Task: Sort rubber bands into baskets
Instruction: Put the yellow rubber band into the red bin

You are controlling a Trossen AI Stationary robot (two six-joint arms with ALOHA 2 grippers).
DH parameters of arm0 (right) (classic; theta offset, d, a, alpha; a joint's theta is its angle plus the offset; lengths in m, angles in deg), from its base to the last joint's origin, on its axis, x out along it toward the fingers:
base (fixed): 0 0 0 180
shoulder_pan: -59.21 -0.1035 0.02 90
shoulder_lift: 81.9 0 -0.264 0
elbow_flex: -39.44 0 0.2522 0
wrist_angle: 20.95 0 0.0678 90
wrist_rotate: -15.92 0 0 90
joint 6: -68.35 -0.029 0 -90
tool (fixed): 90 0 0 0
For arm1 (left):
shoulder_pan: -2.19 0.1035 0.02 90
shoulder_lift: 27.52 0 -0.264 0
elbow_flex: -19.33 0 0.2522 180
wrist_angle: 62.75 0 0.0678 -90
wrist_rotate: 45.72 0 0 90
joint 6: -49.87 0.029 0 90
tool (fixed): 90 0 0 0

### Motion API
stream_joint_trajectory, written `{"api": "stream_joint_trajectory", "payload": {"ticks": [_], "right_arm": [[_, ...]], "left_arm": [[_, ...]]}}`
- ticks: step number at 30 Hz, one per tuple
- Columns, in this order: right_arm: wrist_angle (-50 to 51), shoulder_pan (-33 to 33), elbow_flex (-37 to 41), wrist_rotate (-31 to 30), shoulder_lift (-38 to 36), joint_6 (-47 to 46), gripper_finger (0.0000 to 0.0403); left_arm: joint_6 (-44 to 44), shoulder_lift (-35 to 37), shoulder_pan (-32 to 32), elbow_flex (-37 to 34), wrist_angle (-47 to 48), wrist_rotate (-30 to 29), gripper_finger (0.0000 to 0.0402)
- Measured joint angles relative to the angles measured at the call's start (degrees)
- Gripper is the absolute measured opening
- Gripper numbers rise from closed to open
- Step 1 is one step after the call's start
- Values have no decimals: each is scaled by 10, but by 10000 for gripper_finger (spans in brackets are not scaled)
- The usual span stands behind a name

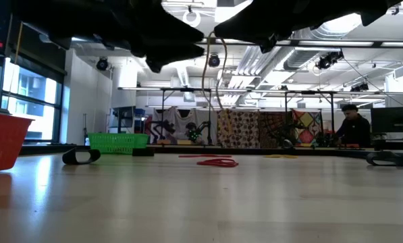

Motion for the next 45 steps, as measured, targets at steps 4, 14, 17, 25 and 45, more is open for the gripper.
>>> {"api": "stream_joint_trajectory", "payload": {"ticks": [4,14,17,25,45], "right_arm": [[-1,0,0,7,0,0,0],[-4,0,0,17,0,6,0],[-3,0,0,17,0,6,0],[11,0,0,44,0,5,0],[2,0,0,26,0,-3,39]], "left_arm": [[21,-34,0,29,9,-19,178],[27,-46,0,42,29,-21,89],[38,-46,0,42,29,-22,42],[54,-46,-2,42,29,-22,3],[60,120,-48,42,259,-111,0]]}}
